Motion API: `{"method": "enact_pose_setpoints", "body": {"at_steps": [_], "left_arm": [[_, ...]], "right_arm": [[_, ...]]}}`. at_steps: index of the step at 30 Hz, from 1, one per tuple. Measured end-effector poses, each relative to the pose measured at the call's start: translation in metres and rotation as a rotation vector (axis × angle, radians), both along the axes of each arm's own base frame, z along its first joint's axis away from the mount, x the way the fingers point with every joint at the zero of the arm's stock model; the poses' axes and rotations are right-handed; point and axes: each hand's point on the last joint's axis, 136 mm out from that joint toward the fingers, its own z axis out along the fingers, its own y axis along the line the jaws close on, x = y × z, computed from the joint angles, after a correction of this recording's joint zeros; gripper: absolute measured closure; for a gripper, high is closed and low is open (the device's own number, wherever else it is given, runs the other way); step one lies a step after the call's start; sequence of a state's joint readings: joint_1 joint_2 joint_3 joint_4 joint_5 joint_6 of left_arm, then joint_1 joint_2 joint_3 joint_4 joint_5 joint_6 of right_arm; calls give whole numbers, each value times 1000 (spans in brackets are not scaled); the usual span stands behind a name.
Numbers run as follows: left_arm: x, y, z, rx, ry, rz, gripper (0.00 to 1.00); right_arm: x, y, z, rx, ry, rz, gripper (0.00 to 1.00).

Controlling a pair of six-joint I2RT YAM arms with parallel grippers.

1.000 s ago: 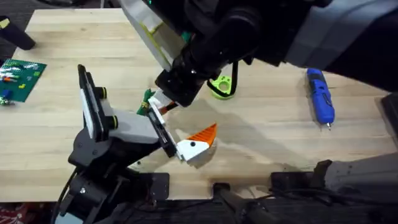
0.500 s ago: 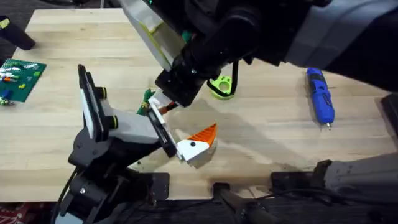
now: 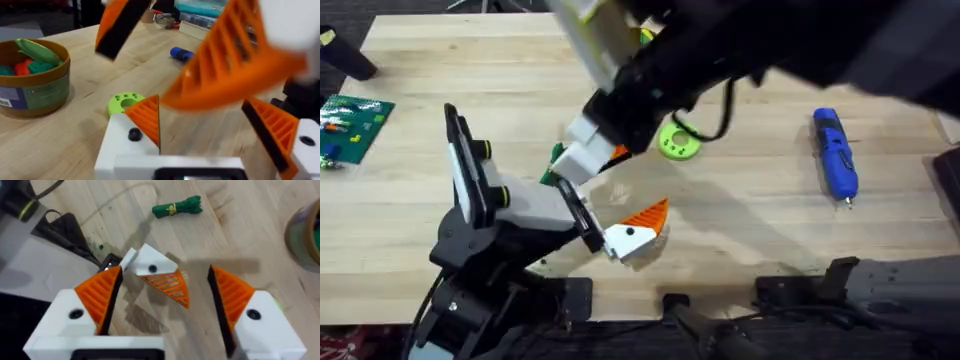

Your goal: Pick up the gripper from the table and insert it into the empty holder that is missing its gripper. Then pick up a screw, insert it into the mounting hole, and use the screwdriver to tighten it. Finally, clean up the table by picking up the vegetable and placing it into the bucket.

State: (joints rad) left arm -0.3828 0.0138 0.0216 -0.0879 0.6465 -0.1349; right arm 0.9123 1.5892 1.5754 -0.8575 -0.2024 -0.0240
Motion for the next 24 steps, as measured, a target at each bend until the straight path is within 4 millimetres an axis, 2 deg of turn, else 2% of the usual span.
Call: {"method": "enact_pose_setpoints", "body": {"at_steps": [6,12,18,24], "left_arm": [[0,0,0,0,0,0,14],[0,0,0,0,0,0,14],[0,0,0,0,0,0,14],[0,0,0,0,0,0,14]], "right_arm": [[19,-36,30,47,-35,-93,7],[29,-68,36,36,-23,-165,9],[10,-71,32,30,40,-67,8],[5,-68,33,43,48,-30,7]]}}
